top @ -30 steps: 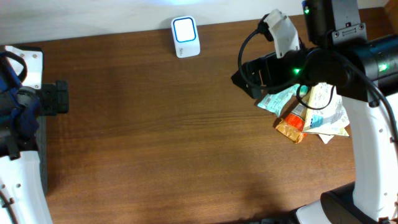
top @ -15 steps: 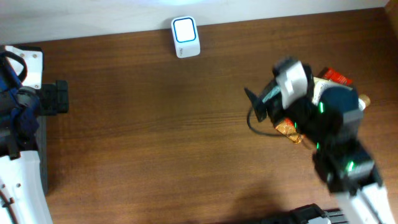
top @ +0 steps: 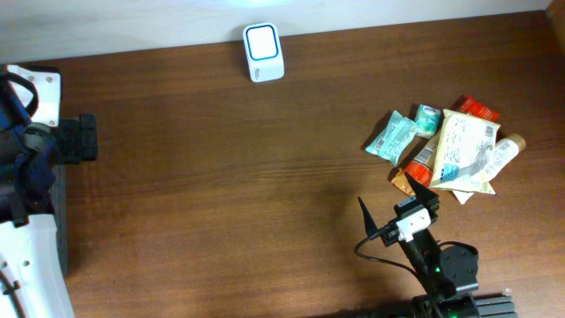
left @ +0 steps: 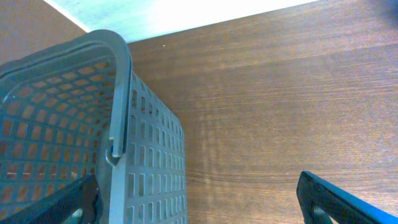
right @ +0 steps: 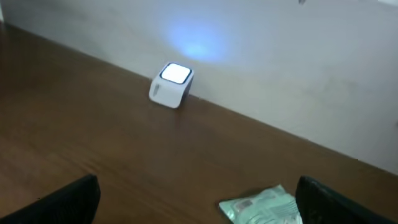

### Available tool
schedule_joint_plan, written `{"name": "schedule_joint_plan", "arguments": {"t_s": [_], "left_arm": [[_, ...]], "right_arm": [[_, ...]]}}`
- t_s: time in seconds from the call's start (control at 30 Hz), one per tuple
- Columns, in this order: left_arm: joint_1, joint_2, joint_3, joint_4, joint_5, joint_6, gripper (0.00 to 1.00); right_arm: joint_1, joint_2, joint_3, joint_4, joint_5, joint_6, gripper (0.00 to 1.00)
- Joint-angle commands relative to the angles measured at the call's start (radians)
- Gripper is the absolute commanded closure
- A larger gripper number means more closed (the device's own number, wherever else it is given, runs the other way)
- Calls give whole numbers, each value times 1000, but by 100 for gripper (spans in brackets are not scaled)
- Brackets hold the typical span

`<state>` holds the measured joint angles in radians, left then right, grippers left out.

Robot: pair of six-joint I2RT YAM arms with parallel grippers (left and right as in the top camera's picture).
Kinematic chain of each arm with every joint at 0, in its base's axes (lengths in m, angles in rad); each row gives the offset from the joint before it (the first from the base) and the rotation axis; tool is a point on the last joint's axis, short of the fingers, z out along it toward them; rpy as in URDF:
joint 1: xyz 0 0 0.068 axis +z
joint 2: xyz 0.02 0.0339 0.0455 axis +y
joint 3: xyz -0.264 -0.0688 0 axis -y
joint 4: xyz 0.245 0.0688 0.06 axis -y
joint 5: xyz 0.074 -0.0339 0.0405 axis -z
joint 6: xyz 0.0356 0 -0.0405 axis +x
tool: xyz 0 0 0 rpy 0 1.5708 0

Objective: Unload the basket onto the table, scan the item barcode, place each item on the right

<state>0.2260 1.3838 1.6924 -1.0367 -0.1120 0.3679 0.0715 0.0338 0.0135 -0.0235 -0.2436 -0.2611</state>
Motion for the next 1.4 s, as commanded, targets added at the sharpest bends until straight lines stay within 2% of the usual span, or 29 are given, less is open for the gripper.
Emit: {"name": "schedule_joint_plan", "arguments": {"t_s": [0.0,0.87,0.93,1.03,1.1,1.13,1.23,1.27,1.37], "left_arm": [[4,-3,10,2,3,12,1],[4,-6,10,2,3,12,1],[4,-23,8,-13,-36,12,1],[2,-93,-50,-71,9,11,1],[-10,-187,-199,32,99,12,1],[-9,-277,-376,196,151,12,1],[-9,-441,-711,507,245,11,1],[-9,-535,-896,654,278,11,1],[-10,-741,-1230,909,344,12,1]], "right_arm": [[-7,-31,-8,-34,8,18,1],[-7,-30,-8,-33,9,18,1],[-7,-30,-8,-33,9,18,1],[-7,-30,-8,-33,9,18,1],[-7,-30,-8,-33,9,18,1],[-7,-30,-8,-33,9,18,1],[-7,-30,-8,-33,9,18,1],[-7,-30,-8,-33,9,18,1],[-7,-30,-8,-33,9,18,1]]}}
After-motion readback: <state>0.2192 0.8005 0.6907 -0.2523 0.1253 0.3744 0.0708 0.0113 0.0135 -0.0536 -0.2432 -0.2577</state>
